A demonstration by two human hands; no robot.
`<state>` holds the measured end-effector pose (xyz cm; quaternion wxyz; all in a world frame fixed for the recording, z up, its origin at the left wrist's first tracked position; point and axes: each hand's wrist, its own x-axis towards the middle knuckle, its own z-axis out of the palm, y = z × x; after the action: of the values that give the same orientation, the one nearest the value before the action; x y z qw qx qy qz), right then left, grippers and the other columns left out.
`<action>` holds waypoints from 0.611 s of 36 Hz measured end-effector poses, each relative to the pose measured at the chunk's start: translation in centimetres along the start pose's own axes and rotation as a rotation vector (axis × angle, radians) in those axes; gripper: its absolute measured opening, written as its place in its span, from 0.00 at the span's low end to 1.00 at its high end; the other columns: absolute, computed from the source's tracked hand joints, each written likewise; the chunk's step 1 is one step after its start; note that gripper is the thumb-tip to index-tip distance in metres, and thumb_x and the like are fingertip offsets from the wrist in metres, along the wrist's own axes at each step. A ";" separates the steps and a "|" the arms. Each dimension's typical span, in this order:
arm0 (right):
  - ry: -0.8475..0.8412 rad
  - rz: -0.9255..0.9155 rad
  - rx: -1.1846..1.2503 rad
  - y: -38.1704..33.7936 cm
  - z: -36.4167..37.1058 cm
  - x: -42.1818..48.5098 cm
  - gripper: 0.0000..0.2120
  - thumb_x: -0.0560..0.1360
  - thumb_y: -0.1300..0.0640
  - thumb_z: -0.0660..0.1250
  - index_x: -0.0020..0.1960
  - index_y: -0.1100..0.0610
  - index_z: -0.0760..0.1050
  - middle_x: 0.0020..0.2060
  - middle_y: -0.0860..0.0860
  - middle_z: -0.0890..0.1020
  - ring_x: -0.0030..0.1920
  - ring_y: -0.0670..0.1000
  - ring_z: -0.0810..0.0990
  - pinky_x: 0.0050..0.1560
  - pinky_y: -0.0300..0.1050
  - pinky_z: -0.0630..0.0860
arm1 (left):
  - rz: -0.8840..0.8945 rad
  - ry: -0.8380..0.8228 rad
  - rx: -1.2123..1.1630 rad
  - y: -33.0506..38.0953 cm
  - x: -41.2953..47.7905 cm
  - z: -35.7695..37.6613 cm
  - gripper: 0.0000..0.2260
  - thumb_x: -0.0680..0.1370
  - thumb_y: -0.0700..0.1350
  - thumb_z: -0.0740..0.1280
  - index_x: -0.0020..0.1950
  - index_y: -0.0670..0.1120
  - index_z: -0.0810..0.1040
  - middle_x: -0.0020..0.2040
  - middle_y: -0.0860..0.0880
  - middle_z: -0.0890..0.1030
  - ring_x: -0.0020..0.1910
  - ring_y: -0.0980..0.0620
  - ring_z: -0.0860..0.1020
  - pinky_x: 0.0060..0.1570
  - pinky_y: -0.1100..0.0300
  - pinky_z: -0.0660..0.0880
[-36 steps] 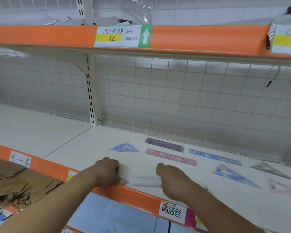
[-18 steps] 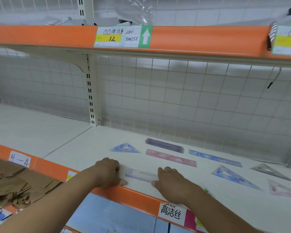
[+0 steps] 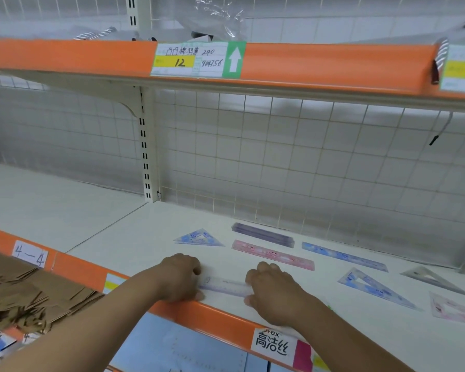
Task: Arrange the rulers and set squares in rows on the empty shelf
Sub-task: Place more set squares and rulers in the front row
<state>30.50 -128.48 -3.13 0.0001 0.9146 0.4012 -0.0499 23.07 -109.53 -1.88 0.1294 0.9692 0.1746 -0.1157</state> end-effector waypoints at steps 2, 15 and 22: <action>0.015 0.006 -0.015 0.2 0.0 0.2 0.18 0.80 0.50 0.60 0.66 0.57 0.69 0.60 0.55 0.70 0.62 0.56 0.68 0.59 0.50 0.67 | 0.021 -0.006 -0.011 0.5 0.2 0.2 0.27 0.74 0.56 0.70 0.70 0.53 0.68 0.67 0.50 0.69 0.65 0.50 0.71 0.63 0.60 0.69; 0.106 0.095 0.005 3.7 -1.0 3.3 0.14 0.80 0.52 0.59 0.64 0.55 0.70 0.59 0.54 0.69 0.61 0.55 0.68 0.58 0.49 0.68 | 0.095 0.042 -0.024 2.6 1.3 -0.7 0.27 0.75 0.59 0.67 0.71 0.51 0.67 0.67 0.48 0.68 0.66 0.49 0.68 0.63 0.59 0.66; 0.167 0.154 0.030 6.6 -1.8 5.9 0.11 0.78 0.57 0.59 0.59 0.54 0.73 0.53 0.52 0.70 0.60 0.54 0.69 0.51 0.45 0.68 | 0.043 0.010 -0.008 2.8 2.0 -0.4 0.28 0.75 0.60 0.67 0.71 0.52 0.67 0.66 0.48 0.68 0.66 0.48 0.68 0.63 0.57 0.67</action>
<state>39.50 -128.55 -2.11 -0.0431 0.9436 0.3277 0.0207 25.99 -111.34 -1.46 0.1349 0.9728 0.1549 -0.1075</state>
